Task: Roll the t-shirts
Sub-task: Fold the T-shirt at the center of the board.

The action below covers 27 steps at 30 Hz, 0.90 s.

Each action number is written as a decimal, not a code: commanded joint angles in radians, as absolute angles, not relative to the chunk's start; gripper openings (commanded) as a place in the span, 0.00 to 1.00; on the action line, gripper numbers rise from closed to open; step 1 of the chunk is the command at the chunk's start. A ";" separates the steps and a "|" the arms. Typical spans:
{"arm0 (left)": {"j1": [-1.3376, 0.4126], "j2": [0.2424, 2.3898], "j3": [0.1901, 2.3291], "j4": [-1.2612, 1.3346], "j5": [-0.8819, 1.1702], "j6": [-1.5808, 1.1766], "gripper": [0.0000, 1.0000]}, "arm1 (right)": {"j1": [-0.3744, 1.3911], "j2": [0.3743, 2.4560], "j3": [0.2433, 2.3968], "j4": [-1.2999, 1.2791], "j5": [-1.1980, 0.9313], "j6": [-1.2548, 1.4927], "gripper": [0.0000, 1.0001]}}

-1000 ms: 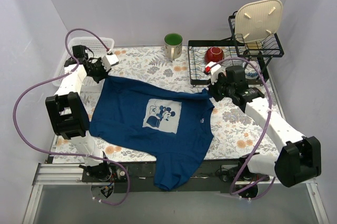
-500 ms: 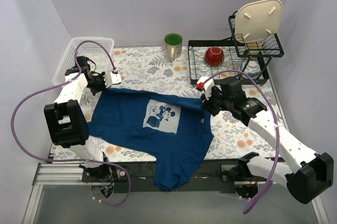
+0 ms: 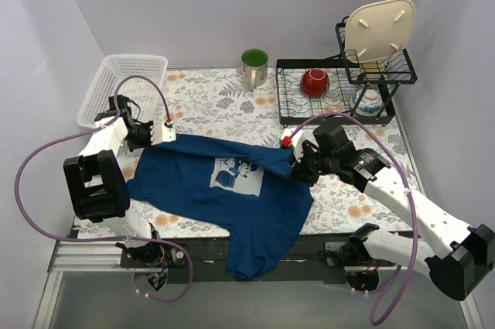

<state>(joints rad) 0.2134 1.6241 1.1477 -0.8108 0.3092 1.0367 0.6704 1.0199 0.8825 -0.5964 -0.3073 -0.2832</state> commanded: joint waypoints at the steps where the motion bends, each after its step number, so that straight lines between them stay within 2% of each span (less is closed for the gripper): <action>1: 0.233 1.575 1.134 -0.810 0.273 1.092 0.00 | 0.702 1.006 0.896 -0.630 -0.396 -0.258 0.01; 17: 0.273 1.532 0.969 -0.764 0.216 1.095 0.00 | 0.749 1.011 0.850 -0.687 -0.520 -0.305 0.03; 18: 0.273 1.534 0.962 -0.756 0.212 1.088 0.00 | 0.749 1.017 0.871 -0.695 -0.525 -0.316 0.16; 19: 0.275 1.531 0.960 -0.737 0.207 1.080 0.00 | 0.747 1.023 0.882 -0.698 -0.519 -0.321 0.38; 21: 0.278 1.528 0.972 -0.735 0.202 1.054 0.04 | 0.735 1.046 0.960 -0.713 -0.448 -0.313 0.43; 22: 0.279 1.528 1.004 -0.765 0.213 1.042 0.16 | 0.679 1.057 0.995 -0.715 -0.454 -0.313 0.50; 23: 0.281 1.522 1.028 -0.785 0.236 1.010 0.22 | 0.640 1.083 1.026 -0.713 -0.468 -0.314 0.53; 25: 0.282 1.508 1.075 -0.843 0.262 0.983 0.29 | 0.509 1.123 1.118 -0.704 -0.512 -0.305 0.58; 26: 0.281 1.485 1.084 -0.862 0.279 0.967 0.39 | 0.470 1.179 1.143 -0.704 -0.528 -0.304 0.58; 27: 0.278 1.465 1.089 -0.879 0.332 0.941 0.42 | 0.444 1.210 1.169 -0.707 -0.508 -0.310 0.58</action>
<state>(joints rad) 0.2741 1.5757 1.0157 -0.8036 0.2264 1.0176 0.5850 1.1213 1.0203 -0.7322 -0.4892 -0.3103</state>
